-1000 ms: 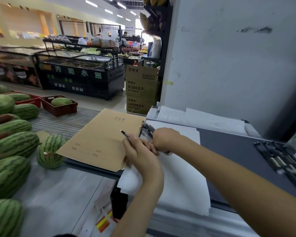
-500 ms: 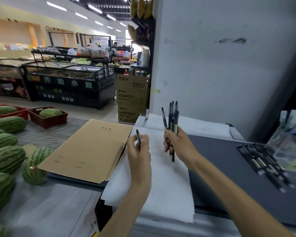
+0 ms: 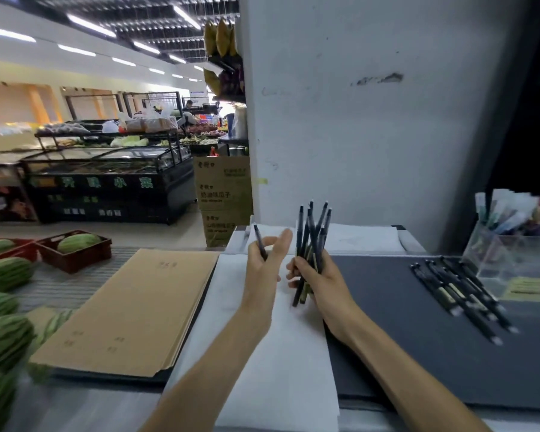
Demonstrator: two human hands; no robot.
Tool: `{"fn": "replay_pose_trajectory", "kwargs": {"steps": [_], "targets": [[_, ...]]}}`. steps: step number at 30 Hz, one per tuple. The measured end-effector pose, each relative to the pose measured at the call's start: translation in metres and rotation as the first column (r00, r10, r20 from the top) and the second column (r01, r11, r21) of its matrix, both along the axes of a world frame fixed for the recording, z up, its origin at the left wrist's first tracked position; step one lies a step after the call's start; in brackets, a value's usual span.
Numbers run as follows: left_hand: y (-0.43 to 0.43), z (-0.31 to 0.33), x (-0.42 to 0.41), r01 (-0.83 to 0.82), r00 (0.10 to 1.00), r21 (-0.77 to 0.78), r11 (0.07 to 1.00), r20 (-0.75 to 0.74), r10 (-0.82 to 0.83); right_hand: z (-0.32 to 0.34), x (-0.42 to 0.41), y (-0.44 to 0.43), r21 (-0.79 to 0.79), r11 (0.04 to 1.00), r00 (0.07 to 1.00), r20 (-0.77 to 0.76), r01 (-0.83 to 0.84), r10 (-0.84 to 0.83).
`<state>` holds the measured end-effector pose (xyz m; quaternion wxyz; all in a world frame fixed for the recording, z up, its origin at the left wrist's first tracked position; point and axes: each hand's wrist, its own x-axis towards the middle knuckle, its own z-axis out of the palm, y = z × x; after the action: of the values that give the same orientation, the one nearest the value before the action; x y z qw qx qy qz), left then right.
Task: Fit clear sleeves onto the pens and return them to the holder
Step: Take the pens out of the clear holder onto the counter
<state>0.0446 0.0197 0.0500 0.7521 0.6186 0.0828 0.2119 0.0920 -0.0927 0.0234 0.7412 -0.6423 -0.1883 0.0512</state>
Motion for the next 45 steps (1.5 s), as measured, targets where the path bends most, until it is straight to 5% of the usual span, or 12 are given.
{"fn": "replay_pose_trajectory", "kwargs": {"steps": [17,27,33,45], "targets": [[-0.009,-0.036,0.02,0.013,0.989,0.069,0.998,0.144,-0.023,-0.024,-0.011,0.009,-0.16,0.987,0.943,0.323,-0.029,0.08],[-0.007,-0.041,0.027,-0.082,0.996,-0.02,0.996,0.038,0.083,-0.018,-0.014,0.0,-0.26,0.965,0.967,0.239,-0.025,0.09],[-0.003,-0.042,0.026,-0.017,0.999,0.059,0.998,0.04,0.014,-0.008,-0.019,-0.006,-0.318,0.947,0.966,0.224,-0.053,0.129],[-0.005,-0.046,0.028,-0.162,0.986,0.221,0.962,0.06,0.152,-0.007,-0.025,-0.008,-0.508,0.861,0.966,0.215,-0.014,0.142]]}}
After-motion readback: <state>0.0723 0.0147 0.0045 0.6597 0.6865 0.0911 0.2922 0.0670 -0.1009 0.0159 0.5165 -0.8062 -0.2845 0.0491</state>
